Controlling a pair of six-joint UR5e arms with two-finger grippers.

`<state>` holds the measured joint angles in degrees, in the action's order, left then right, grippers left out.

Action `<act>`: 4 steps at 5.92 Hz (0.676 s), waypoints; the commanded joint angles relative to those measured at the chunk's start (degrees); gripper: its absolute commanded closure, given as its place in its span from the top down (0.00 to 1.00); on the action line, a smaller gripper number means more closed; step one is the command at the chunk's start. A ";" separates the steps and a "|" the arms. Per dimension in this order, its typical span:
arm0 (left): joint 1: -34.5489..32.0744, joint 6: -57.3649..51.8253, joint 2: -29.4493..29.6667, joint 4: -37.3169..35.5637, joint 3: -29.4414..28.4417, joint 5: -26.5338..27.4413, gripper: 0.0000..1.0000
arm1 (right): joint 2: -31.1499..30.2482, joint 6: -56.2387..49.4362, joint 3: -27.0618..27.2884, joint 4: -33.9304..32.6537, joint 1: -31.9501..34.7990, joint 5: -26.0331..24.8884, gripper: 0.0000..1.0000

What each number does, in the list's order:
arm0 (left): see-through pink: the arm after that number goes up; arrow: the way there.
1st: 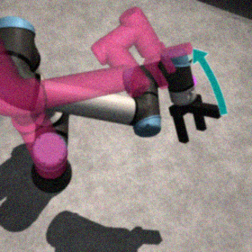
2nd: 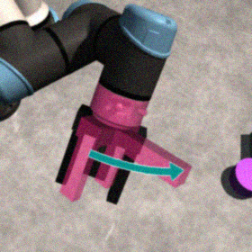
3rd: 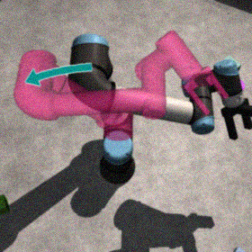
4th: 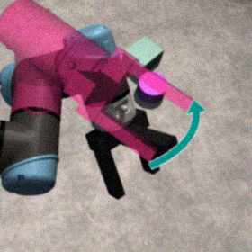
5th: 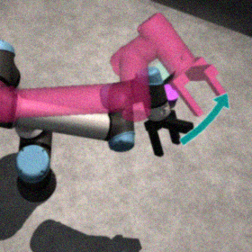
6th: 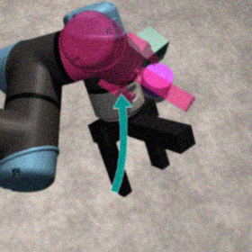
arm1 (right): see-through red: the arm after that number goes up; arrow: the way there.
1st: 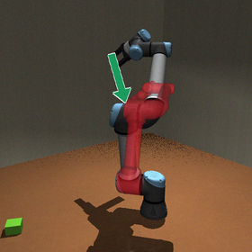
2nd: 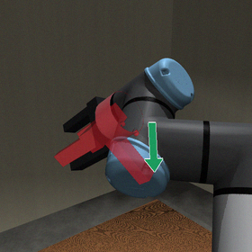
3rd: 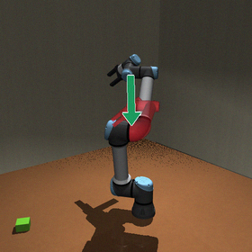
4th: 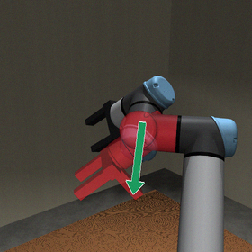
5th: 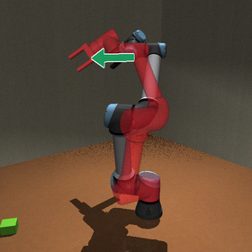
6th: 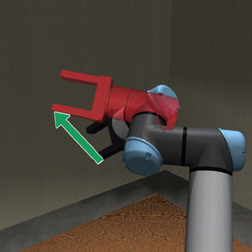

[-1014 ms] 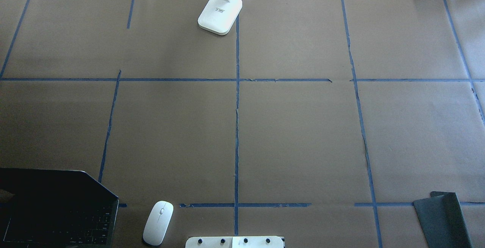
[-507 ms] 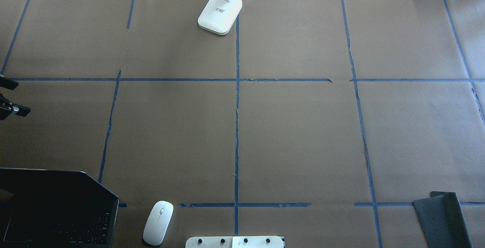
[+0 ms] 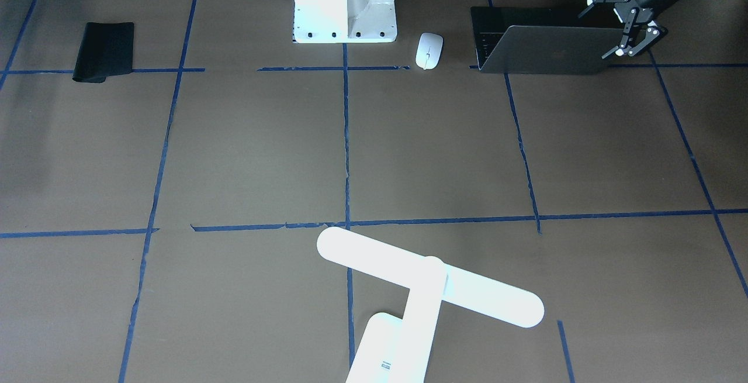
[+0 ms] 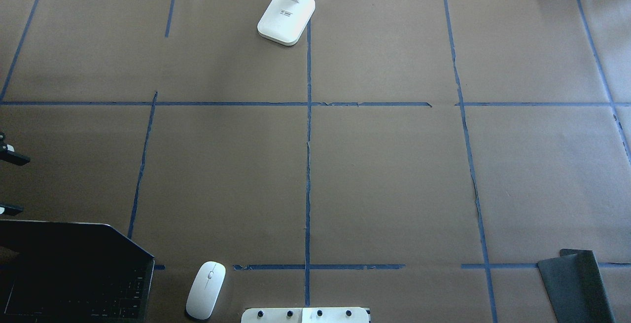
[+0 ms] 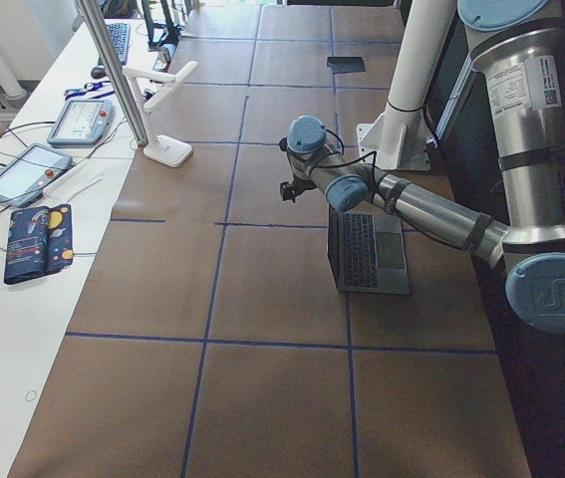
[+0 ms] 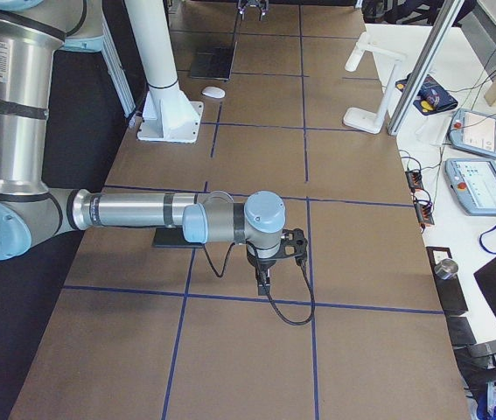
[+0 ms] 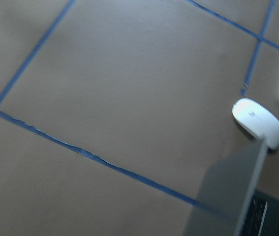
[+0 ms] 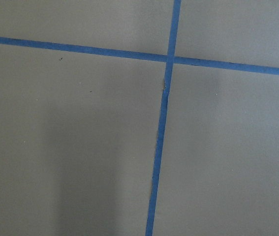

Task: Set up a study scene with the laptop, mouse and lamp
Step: 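Lower the left gripper onto the near edge of the silver laptop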

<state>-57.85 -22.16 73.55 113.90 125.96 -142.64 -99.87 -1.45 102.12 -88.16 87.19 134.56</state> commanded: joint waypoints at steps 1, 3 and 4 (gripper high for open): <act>4.38 -5.26 -3.58 -0.08 -0.79 0.08 0.95 | -0.06 -0.05 -0.08 0.00 0.00 0.00 1.00; 5.38 -5.00 -3.41 -0.34 -2.73 -0.53 0.72 | -0.06 -0.05 -0.08 0.00 0.00 0.00 1.00; 5.47 -4.91 -2.71 -0.61 -2.82 -0.54 0.22 | -0.06 -0.05 -0.08 0.00 0.00 0.00 1.00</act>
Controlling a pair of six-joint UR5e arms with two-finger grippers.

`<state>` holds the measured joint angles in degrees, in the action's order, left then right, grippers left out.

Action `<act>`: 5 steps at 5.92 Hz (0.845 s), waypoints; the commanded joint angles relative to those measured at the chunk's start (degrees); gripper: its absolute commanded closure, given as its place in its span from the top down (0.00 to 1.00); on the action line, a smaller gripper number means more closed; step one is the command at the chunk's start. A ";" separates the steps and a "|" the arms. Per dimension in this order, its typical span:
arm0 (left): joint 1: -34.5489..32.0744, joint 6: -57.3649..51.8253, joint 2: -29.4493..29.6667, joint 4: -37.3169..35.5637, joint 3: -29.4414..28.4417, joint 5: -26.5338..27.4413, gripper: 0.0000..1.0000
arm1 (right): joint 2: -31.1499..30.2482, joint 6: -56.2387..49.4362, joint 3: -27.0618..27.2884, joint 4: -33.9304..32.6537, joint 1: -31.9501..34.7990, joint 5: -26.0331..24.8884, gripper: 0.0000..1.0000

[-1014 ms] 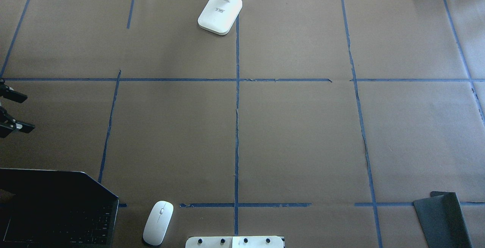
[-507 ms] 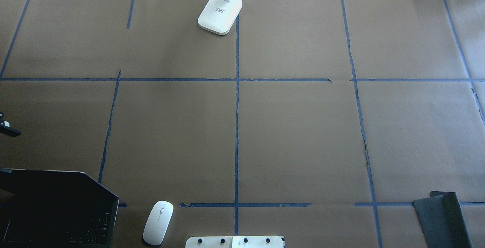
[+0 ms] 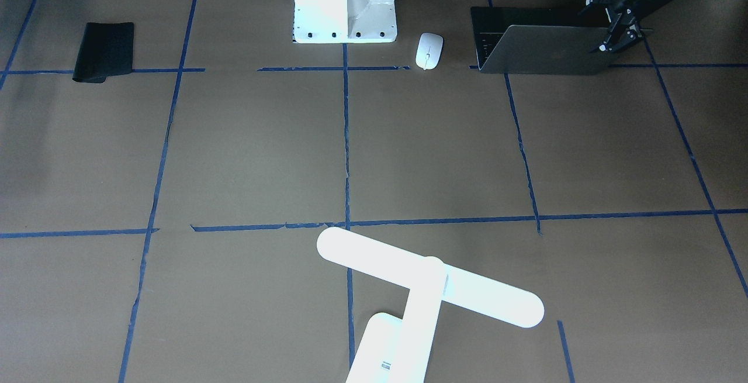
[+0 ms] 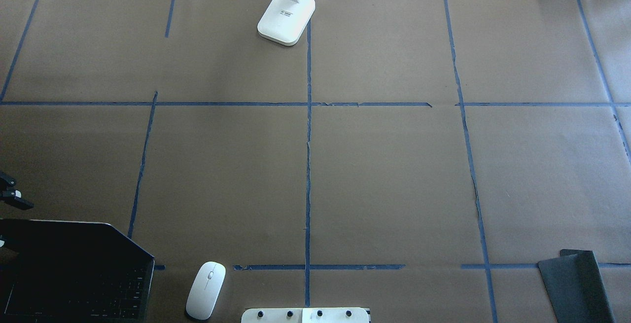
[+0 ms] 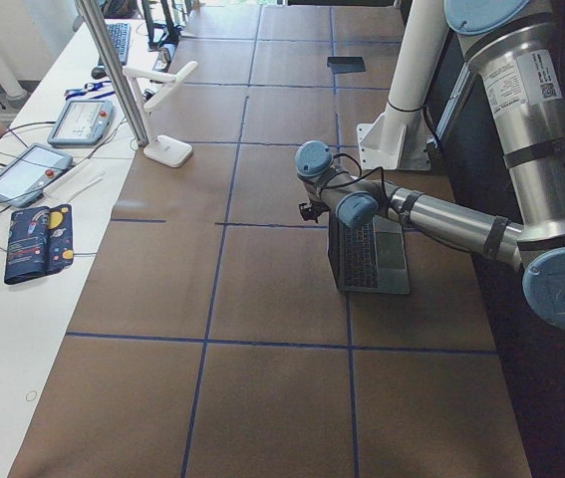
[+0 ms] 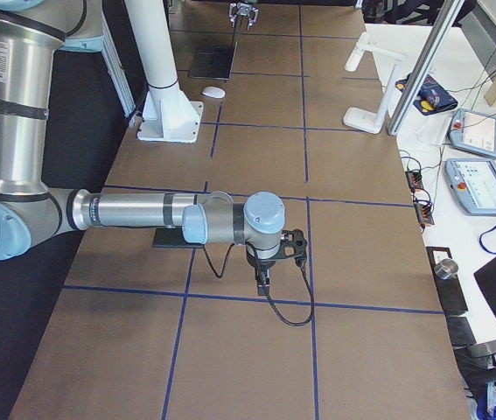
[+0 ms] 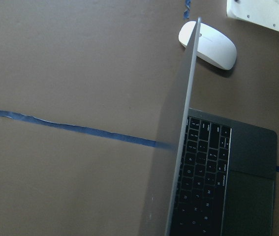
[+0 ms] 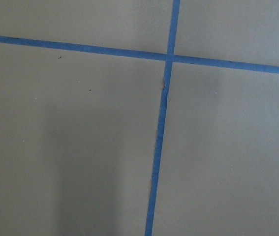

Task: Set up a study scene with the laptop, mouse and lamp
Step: 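Lower the left gripper onto the near edge of the silver laptop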

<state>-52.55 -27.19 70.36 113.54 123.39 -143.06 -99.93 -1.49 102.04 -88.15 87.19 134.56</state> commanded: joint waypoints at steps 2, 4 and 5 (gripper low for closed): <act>0.17 -0.49 4.23 0.01 -0.70 -0.11 0.00 | 0.00 0.00 -0.09 -0.09 0.00 0.00 1.00; -0.27 -0.93 9.77 -0.07 -0.61 -0.20 0.00 | 0.00 0.00 -0.18 -0.09 0.00 0.00 1.00; -0.88 -2.85 12.66 -0.25 -0.79 -0.03 0.00 | 0.00 0.00 -0.26 -0.09 0.00 0.00 1.00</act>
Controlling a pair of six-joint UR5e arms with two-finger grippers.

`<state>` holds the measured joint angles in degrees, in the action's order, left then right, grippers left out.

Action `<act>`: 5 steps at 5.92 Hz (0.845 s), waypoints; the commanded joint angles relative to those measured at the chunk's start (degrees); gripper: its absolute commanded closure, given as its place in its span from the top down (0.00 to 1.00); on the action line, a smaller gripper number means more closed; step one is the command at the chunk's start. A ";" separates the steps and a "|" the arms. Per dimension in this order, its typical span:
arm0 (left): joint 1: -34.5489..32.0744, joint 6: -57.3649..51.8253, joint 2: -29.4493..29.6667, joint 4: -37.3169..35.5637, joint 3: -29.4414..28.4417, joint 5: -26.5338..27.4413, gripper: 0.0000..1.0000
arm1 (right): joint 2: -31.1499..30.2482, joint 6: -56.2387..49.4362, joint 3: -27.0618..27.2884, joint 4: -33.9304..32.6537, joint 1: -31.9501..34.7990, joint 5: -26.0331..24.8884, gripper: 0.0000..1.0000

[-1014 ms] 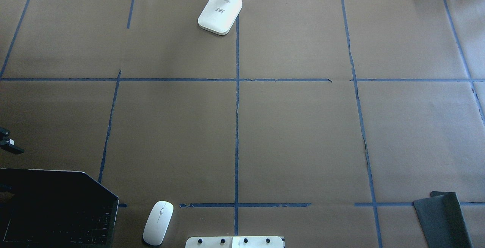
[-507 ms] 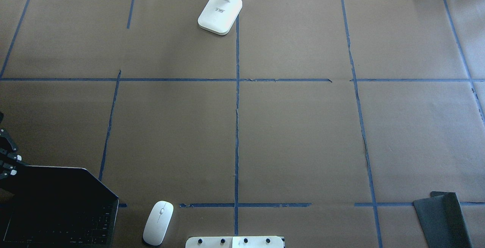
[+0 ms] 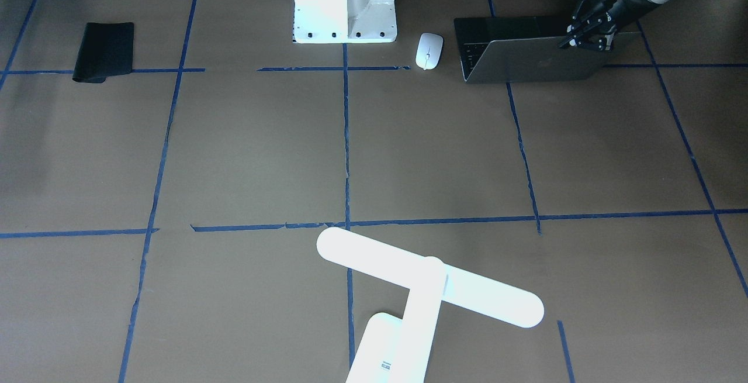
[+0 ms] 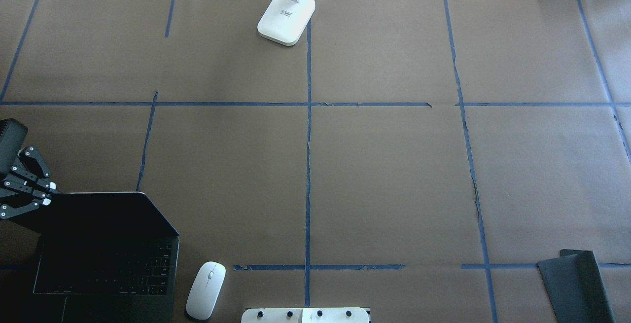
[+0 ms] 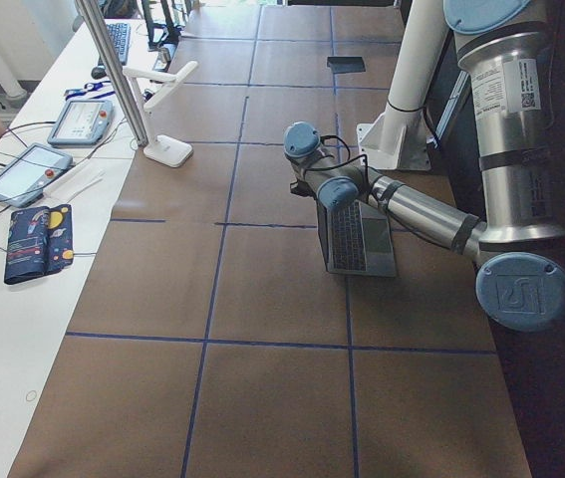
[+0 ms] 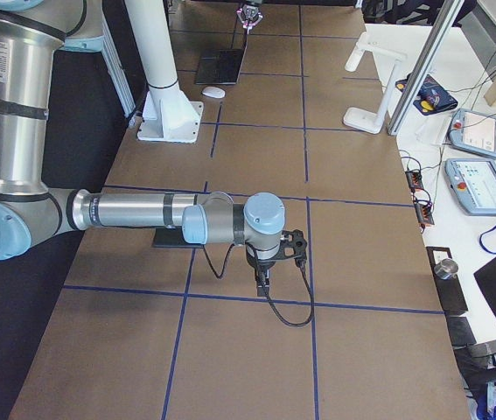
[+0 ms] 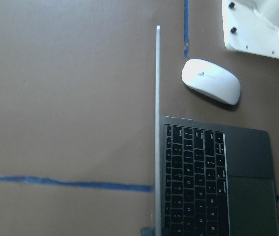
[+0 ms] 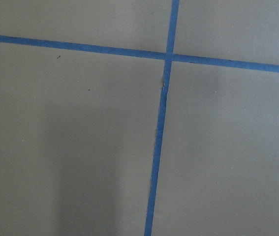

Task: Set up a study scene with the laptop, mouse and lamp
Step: 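Push the laptop with the left gripper farther away toward the lamp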

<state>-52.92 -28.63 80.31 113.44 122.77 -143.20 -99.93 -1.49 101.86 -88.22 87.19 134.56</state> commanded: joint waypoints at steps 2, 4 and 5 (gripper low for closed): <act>-3.84 -5.19 15.68 -6.34 -6.72 0.29 0.00 | 0.09 0.00 -0.17 -0.02 0.00 0.00 1.00; -6.40 -8.02 30.09 -10.25 -18.99 0.56 0.00 | 0.09 0.00 -0.17 0.07 0.00 0.00 1.00; -6.41 -7.41 37.30 -10.17 -26.46 0.73 0.00 | 0.00 0.09 -0.08 -0.02 0.00 0.00 1.00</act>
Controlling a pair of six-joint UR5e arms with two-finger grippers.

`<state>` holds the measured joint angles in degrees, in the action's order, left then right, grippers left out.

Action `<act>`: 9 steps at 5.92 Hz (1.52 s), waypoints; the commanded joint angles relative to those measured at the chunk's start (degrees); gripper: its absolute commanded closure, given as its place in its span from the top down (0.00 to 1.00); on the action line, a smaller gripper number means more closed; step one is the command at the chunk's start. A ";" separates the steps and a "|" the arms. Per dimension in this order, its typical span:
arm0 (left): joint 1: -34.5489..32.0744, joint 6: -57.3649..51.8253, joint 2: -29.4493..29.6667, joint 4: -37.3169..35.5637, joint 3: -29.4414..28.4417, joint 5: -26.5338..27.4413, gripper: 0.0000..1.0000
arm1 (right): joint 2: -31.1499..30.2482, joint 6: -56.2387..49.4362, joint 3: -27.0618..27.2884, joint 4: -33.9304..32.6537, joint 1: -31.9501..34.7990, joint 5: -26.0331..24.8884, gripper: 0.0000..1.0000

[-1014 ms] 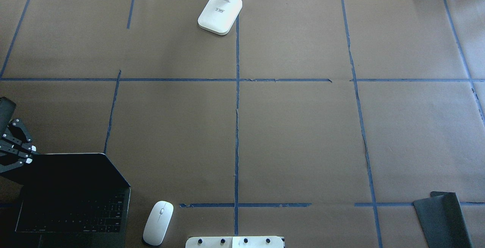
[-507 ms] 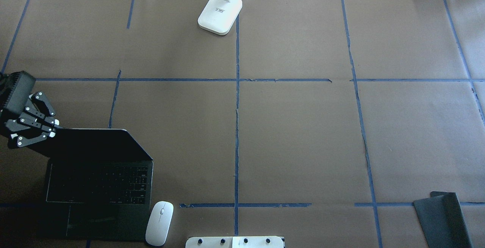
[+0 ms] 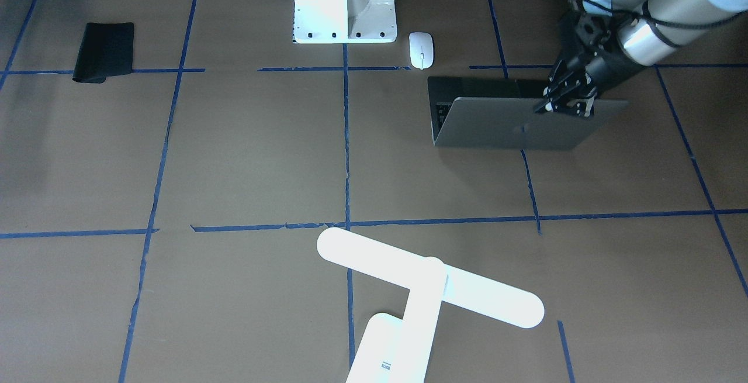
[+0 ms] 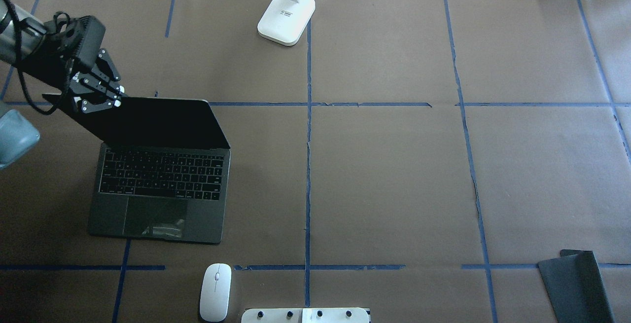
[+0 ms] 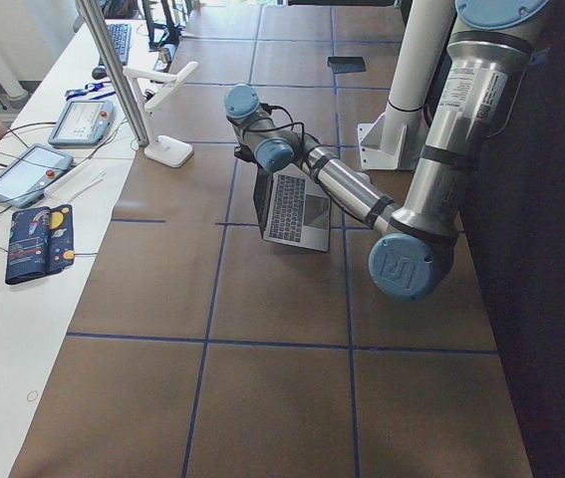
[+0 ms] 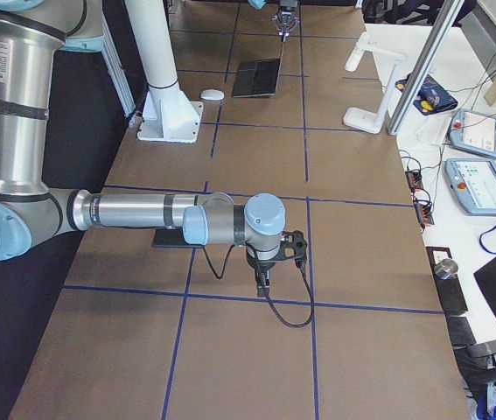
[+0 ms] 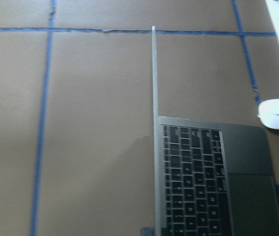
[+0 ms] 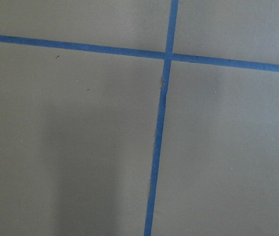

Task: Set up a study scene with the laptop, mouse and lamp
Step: 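Push the laptop with the left gripper farther away toward the lamp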

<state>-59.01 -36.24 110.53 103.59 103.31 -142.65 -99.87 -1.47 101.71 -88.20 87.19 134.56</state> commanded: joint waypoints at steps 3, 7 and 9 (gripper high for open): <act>-0.23 3.54 27.15 0.47 -28.37 1.74 0.00 | 0.03 0.07 -0.02 -0.04 0.00 0.18 1.00; -0.32 3.72 31.42 4.24 -37.11 2.99 0.05 | -0.06 -0.02 -0.28 -0.04 0.00 0.26 1.00; -0.67 6.08 31.42 6.54 -38.70 2.99 0.31 | -0.06 -0.02 -0.28 -0.04 0.00 0.26 1.00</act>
<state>-59.49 -31.42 141.92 109.30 65.15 -139.65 -99.92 -1.49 101.43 -88.24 87.19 134.82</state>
